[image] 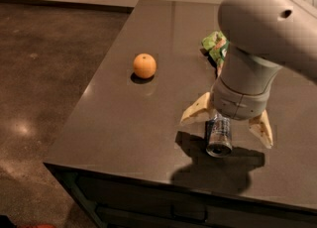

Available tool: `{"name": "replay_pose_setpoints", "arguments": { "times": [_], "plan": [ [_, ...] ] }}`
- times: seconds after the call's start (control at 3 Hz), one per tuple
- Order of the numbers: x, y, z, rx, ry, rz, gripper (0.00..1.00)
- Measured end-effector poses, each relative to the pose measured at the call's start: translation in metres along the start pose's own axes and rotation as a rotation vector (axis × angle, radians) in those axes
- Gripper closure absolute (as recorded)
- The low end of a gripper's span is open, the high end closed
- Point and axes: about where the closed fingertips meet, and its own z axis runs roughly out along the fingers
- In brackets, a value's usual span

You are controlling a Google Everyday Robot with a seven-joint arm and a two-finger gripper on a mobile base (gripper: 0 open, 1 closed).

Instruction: Place redbull can upright

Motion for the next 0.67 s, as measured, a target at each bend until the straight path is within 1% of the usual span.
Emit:
{"name": "replay_pose_setpoints", "arguments": {
  "times": [0.33,0.67],
  "plan": [
    [-0.0017,-0.0030,0.0014,0.005,-0.001,0.000,0.18],
    [-0.0013,-0.0038,0.0025,0.007,-0.006,0.005,0.42]
  ]
}}
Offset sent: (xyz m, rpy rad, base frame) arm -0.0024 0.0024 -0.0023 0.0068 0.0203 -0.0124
